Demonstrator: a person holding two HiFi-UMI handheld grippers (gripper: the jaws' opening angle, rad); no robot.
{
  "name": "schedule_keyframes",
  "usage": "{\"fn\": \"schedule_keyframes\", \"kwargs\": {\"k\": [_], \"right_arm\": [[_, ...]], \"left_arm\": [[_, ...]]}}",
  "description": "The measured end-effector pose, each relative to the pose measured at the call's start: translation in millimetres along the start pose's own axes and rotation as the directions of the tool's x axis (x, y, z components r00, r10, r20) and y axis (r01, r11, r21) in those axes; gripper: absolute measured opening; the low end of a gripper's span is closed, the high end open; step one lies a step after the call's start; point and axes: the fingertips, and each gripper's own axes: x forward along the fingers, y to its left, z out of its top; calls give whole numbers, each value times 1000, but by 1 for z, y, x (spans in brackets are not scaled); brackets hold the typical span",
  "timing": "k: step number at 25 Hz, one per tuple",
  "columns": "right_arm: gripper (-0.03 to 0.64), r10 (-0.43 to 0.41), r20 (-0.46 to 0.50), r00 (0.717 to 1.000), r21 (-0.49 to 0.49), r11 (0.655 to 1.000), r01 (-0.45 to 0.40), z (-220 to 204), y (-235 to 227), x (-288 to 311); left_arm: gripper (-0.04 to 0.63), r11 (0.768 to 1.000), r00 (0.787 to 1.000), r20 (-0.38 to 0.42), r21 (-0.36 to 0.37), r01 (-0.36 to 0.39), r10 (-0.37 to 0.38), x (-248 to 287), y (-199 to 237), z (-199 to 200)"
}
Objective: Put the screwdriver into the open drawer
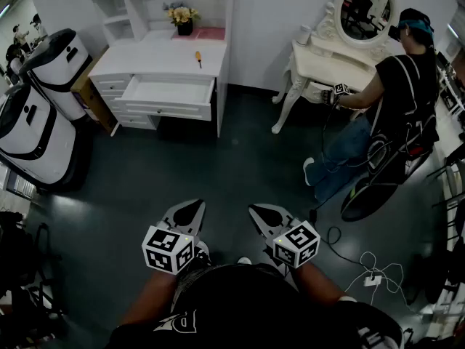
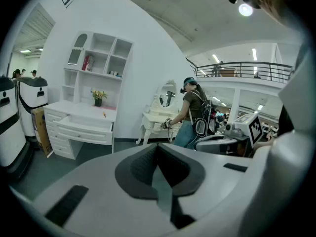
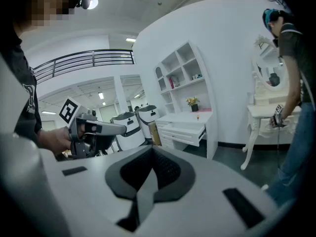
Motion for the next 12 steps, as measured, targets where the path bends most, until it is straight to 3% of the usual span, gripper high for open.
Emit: {"fn": "schedule_keyframes", "kwargs": {"k": [12], "right_arm": [[6, 5, 3, 1000, 1, 1000, -5, 4, -3, 7]], "left_arm": [[15, 1000, 1000, 5, 3, 7, -7, 7, 5, 6]]}}
